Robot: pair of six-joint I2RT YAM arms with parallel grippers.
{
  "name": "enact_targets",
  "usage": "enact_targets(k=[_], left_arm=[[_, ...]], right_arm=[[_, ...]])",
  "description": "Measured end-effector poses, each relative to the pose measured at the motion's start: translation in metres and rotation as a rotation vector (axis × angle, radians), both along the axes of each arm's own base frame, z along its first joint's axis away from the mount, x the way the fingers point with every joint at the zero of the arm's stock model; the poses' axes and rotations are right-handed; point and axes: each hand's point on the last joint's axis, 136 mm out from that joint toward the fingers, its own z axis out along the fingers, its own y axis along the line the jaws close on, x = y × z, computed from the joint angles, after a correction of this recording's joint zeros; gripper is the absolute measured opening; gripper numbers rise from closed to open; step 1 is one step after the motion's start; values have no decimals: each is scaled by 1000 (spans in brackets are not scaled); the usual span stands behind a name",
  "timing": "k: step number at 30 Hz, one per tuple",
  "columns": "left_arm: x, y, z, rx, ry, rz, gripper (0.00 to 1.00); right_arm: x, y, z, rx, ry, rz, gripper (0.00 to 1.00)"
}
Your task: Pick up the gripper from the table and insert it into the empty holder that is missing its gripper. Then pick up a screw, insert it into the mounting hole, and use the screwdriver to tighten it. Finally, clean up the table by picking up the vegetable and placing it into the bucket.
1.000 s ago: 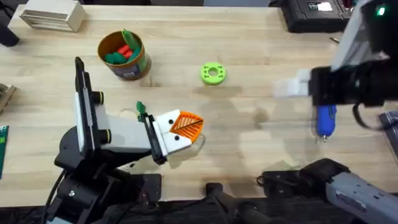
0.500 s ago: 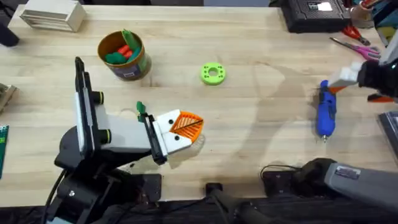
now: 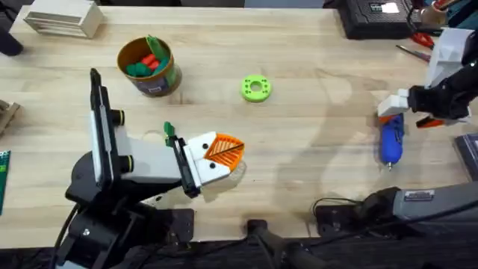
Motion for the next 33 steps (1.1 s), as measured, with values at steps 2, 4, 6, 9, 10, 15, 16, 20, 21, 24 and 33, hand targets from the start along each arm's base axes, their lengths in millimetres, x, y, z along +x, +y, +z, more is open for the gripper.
enact_targets(k=[2,4,6,9,10,15,16,20,21,24,33], left_arm=[[0,0,0,0,0,0,7],[0,0,0,0,0,0,7],[0,0,0,0,0,0,7],[0,0,0,0,0,0,7],[0,0,0,0,0,0,7],[0,0,0,0,0,0,6],[0,0,0,0,0,0,6],[0,0,0,0,0,0,6],[0,0,0,0,0,0,6],[0,0,0,0,0,0,6],[0,0,0,0,0,0,6]], right_arm=[[3,-1,-6,7,2,8,904],[6,0,-13,24,9,13,904],[7,2,-20,44,17,22,859],[11,3,-28,63,18,26,761],[13,2,-30,63,14,27,746],[23,-1,-31,51,-24,31,701],[24,-2,-31,49,-29,32,674],[26,-3,-31,46,-38,38,282],[26,-3,-31,46,-37,39,152],[24,-1,-31,56,-29,35,27],[22,-1,-13,33,-66,19,30]])
